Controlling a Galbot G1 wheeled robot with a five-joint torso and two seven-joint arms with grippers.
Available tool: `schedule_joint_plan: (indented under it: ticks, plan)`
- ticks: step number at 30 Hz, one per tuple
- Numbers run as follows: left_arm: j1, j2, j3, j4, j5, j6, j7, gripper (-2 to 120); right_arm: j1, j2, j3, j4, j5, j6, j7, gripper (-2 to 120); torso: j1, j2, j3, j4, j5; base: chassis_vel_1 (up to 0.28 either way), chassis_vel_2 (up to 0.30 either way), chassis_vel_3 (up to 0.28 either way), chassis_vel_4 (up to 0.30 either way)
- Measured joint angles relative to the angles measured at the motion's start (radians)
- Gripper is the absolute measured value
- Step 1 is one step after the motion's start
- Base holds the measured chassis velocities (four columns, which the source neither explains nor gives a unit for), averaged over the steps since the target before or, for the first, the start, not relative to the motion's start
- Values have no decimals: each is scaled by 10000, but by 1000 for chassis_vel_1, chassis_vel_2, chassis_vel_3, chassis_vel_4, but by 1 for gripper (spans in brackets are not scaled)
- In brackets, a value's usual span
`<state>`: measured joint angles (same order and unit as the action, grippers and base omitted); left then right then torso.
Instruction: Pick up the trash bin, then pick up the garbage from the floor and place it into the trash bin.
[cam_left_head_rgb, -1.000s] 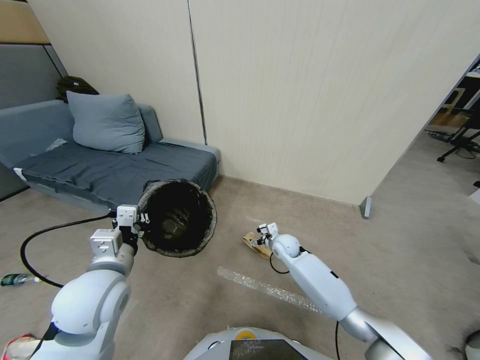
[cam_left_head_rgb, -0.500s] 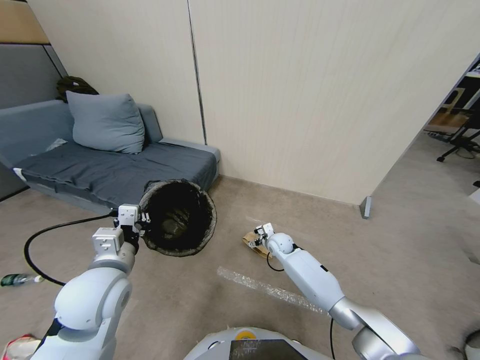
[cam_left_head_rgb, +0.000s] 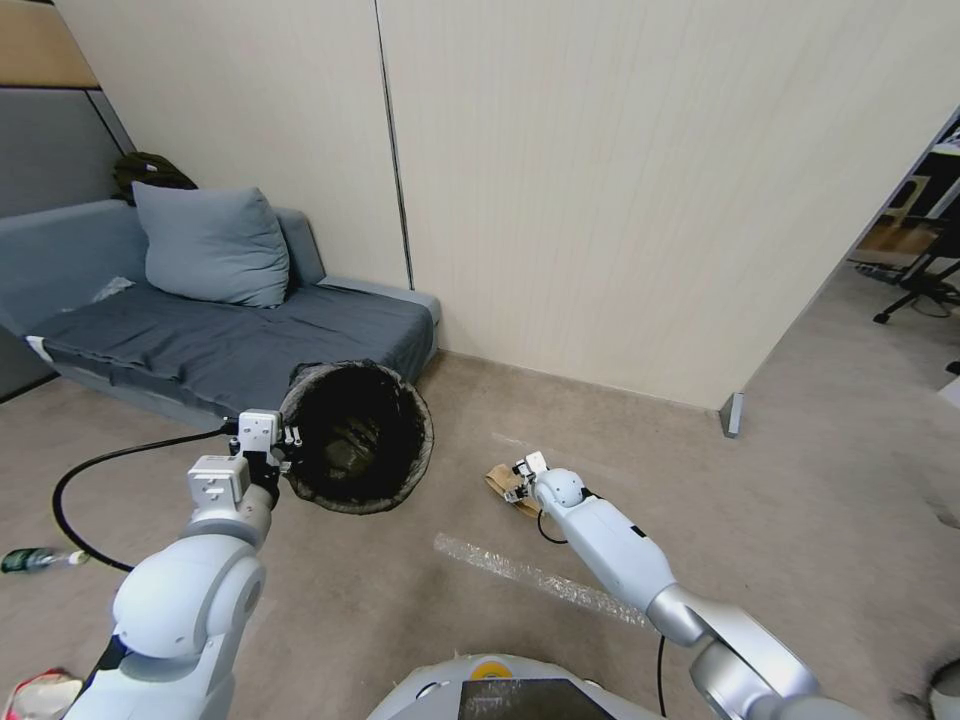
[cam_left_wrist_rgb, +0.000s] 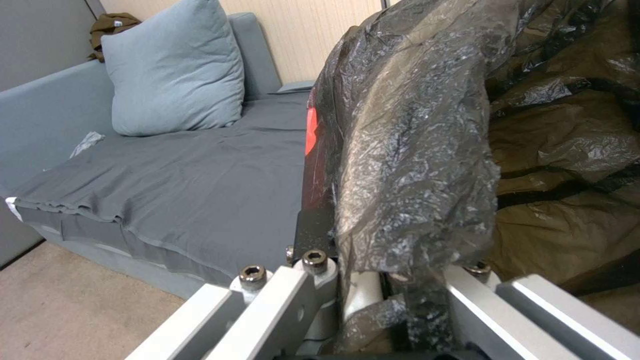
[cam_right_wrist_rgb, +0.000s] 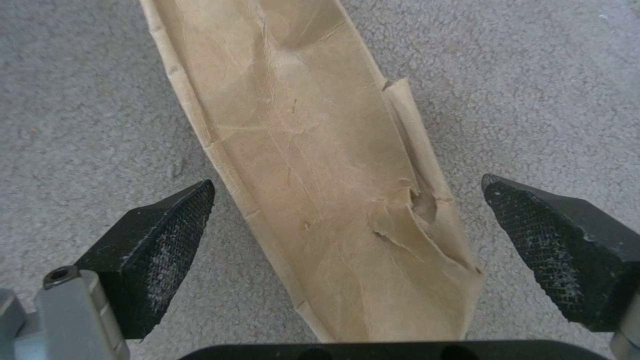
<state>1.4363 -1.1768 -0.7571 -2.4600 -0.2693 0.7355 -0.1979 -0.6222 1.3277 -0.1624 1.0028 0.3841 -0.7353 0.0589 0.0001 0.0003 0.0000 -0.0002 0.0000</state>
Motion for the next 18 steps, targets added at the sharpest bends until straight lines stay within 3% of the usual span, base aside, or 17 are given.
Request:
schedule_joint_plan:
  ticks: [18]
  plan:
    - [-7, -10, -8, 36, 69, 0, 19, 1, 399, 262, 11, -1262, -632, 388, -334, 97, 0, 1, 0, 0, 0, 0, 0, 0, 0]
